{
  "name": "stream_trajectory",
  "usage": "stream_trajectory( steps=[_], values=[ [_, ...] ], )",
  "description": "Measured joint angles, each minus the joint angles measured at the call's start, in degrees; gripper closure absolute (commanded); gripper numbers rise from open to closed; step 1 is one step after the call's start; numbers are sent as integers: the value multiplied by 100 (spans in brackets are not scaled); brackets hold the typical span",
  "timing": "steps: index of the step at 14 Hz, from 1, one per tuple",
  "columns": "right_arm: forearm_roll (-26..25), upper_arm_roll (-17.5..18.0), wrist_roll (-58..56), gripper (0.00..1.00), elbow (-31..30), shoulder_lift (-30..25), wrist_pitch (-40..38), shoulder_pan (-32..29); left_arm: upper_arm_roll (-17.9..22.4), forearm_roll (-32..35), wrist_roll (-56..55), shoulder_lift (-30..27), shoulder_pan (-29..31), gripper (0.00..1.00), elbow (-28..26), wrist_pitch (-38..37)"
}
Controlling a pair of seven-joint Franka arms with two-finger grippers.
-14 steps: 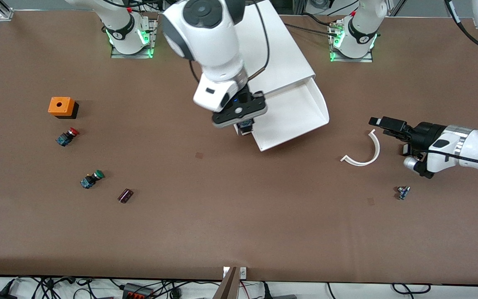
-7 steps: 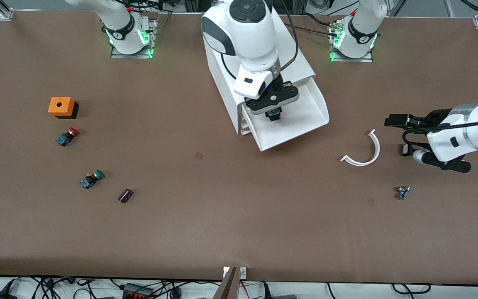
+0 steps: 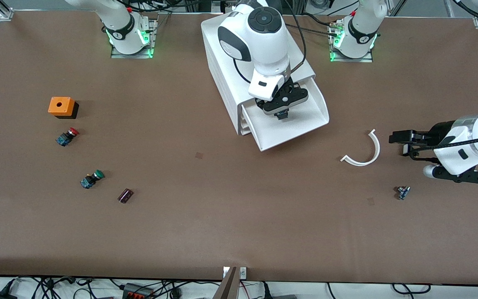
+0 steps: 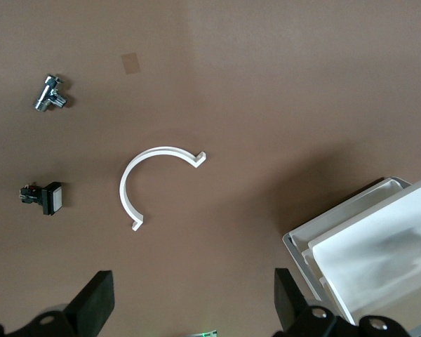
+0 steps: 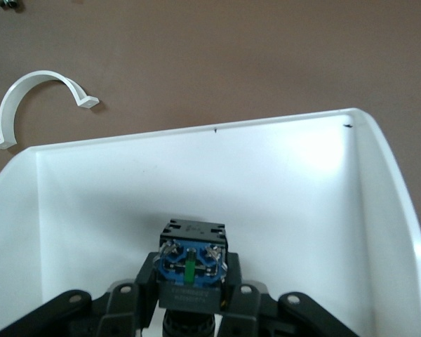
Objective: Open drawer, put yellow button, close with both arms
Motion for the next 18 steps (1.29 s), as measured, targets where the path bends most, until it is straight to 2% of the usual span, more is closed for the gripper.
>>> stream_trajectory(
  steps=[4, 5, 6, 7, 13, 16, 18],
  values=[
    [-1, -13, 3, 100, 0, 140, 34, 45, -1, 16, -192, 0, -7, 0, 16, 1],
    [-3, -20, 3, 92, 0, 163, 45, 45, -4, 16, -356, 0, -17, 0, 17, 1],
    [-28, -21, 3, 25, 1, 167, 49, 45, -8, 16, -515, 0, -33, 0, 19, 2],
    [-74, -22, 3, 0, 8, 167, 49, 46, -9, 16, -624, 0, -57, 0, 20, 2],
    [-136, -177, 13, 0, 154, 148, 24, 50, -13, 17, -1085, 1, -274, 0, 21, 68],
    [-137, -427, 38, 0, 707, 56, -444, -55, -16, 18, -1316, 23, -335, 0, -177, 572],
    [-136, -472, 24, 0, 908, -164, -864, -440, -23, 18, -1597, 49, -435, 0, -525, 1099]
  ],
)
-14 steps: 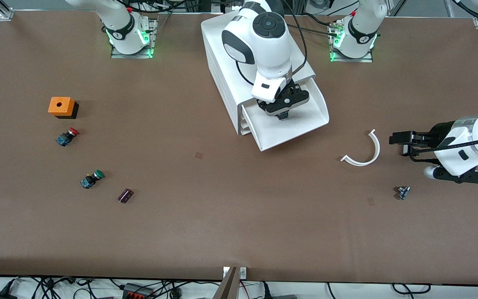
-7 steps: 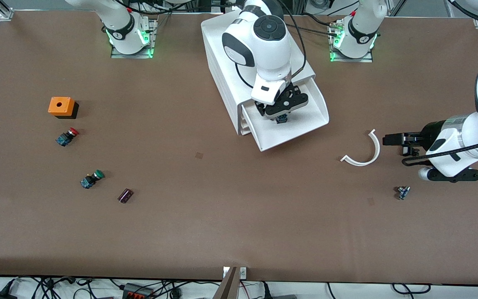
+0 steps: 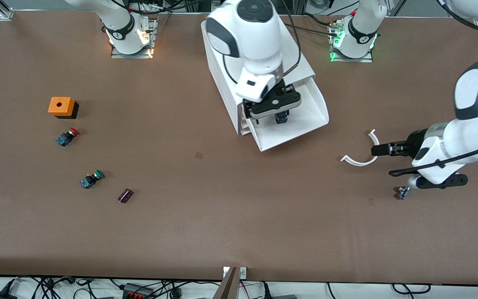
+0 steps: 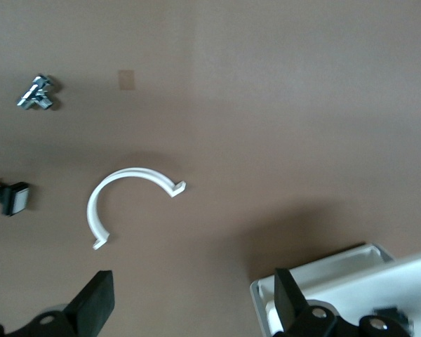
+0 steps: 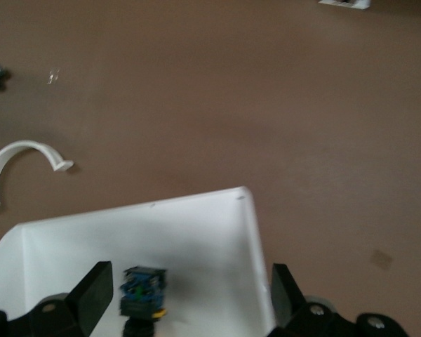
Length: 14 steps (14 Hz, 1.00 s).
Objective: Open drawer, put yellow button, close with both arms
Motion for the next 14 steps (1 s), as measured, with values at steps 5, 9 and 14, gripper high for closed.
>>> stream_trajectory(
  steps=[5, 9, 14],
  values=[
    [86, -1, -992, 0, 21, -324, -1087, -1477, -43, 1, -1102, 15, -647, 0, -956, 1233],
    [97, -1, -1920, 0, -24, -317, -1865, -2508, -105, 4, -2089, -379, -1180, 0, -2258, 2471],
    [98, -3, -2721, 0, -31, -369, -2283, -3515, -430, 6, -2653, -932, -1415, 0, -3563, 3342]
  ],
)
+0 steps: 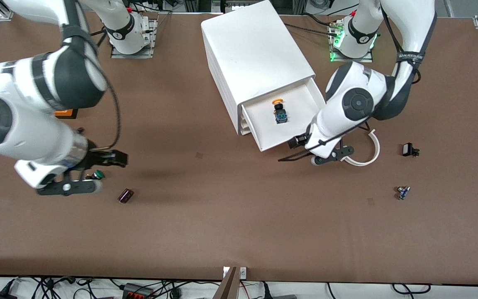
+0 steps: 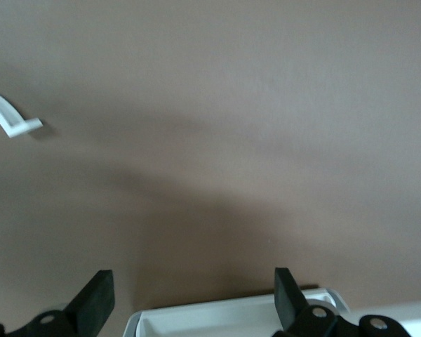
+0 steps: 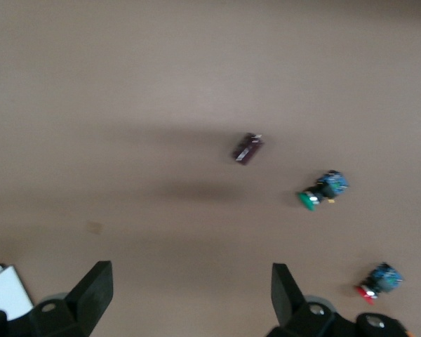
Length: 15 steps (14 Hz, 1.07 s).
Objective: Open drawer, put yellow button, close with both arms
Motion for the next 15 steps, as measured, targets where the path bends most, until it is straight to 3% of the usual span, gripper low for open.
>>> stream_trajectory(
  steps=[6, 11, 15],
  values=[
    [10, 10, -292, 0, -84, -440, -260, -857, -364, 0, -163, -230, 17, 0, -294, -151],
    [8, 39, -317, 0, -1355, -1500, 82, -1270, -703, -238, -270, -366, 20, 0, -390, -677],
    [-201, 559, -447, 0, -2054, -2046, 411, -1736, -920, -421, -374, -392, 20, 0, -589, -723]
  ],
)
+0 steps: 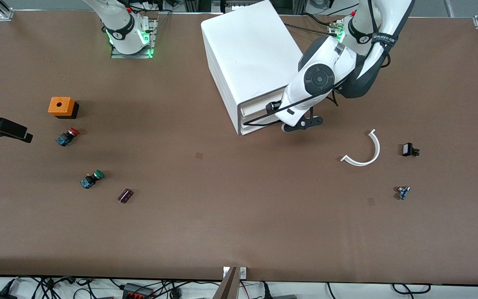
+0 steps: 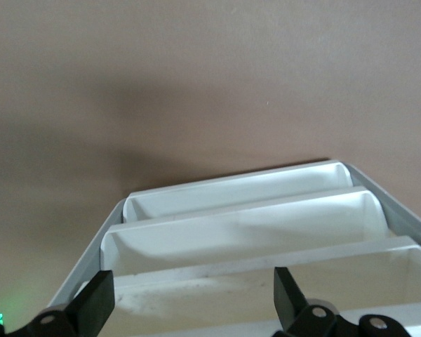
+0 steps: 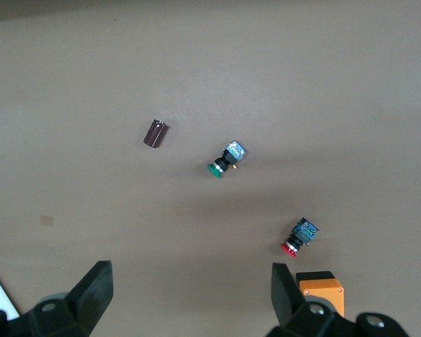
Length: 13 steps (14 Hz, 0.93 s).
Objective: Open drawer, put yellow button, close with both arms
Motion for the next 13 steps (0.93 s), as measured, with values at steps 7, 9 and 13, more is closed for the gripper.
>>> stream_trajectory(
  steps=[7, 9, 13],
  values=[
    [-90, 108, 0, 0, -73, -152, -5, -35, -151, -96, -362, -8, 2, 0, -43, -45],
    [-132, 108, 0, 0, -79, -167, -166, -41, -146, -78, -361, -20, 29, 0, -8, -31],
    [-334, 111, 0, 0, -828, -657, 76, -45, -135, 1234, -237, -108, 504, 0, 225, -24]
  ],
)
